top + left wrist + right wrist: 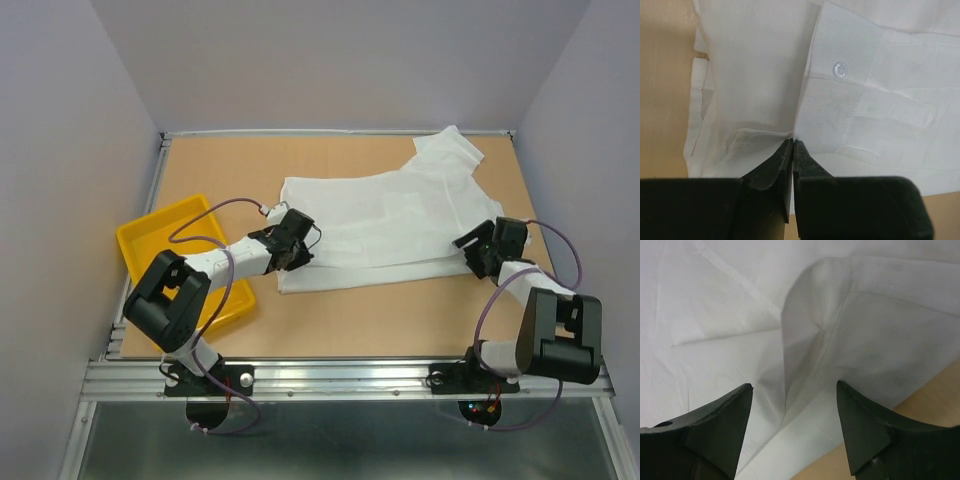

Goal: Fold and stack the long sleeve shirts
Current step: Fold the shirt

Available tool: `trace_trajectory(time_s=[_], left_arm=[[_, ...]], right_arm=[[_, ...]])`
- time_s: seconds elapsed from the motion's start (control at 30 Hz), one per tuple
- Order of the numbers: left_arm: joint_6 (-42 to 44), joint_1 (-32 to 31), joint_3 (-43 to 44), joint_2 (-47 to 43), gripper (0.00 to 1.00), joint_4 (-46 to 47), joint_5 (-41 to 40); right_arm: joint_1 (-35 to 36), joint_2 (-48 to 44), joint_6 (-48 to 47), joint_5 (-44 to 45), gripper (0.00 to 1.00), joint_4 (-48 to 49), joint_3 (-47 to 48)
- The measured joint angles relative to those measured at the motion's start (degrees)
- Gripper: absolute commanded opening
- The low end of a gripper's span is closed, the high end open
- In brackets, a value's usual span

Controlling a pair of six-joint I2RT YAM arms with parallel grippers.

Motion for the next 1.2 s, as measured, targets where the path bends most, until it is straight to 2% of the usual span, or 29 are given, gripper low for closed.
trace_trajectory(time_s=[0.13,0.17,0.2,0.3,0.37,0.47,0.57,0.73,0.9,1.0,1.2], left_arm=[[-0.4,0.0,-0.7,-3.7,0.24,-1.0,-1.2],[-0.5,0.0,-0.8,-4.8,0.34,-1.2,-1.4],[-0.5,0.0,-0.9,-5.4,0.37,-1.2,-1.5],[-0.8,0.0,-1.1,-6.6,0.41,-1.2,-1.5],[-1.0,-0.2,-1.9,-7.3,0.43,-1.2,-1.3],[-1.4,-0.4,-3.6,-9.5,0.57,-2.4,-1.3],[-1.5,-0.6,-4.0,-12.7,0.62,-3.8,-1.8],[0.1,-0.6,-1.0,-14.4,0.62,-3.5,-2.3],[2.0,-0.6,3.8,-7.2,0.56,2.5,0.4],[2.2,-0.6,4.3,-1.5,0.52,5.5,1.5],[1.1,0.1,1.2,5.2,0.49,9.4,3.0]], right_arm=[[-0.5,-3.7,0.1,-1.1,0.74,-0.4,-0.3],[-0.5,-5.5,0.1,-1.3,0.75,-0.4,-0.3],[-0.5,-6.8,0.1,-1.5,0.76,-0.5,-0.2],[-0.5,-10.4,0.0,-1.7,0.79,-1.3,0.4],[-0.5,-10.7,0.1,-1.7,0.79,-2.1,1.2],[-0.5,-10.7,0.1,-1.7,0.8,-4.1,2.9],[-0.5,-10.3,0.0,-3.3,0.79,-5.3,5.9],[0.1,-5.6,0.2,-11.5,0.77,0.4,9.5],[2.7,0.9,2.2,-19.4,0.75,10.2,9.3],[3.8,6.0,3.8,-23.3,0.75,20.1,7.0],[3.3,12.5,2.6,-24.2,0.72,28.6,0.4]])
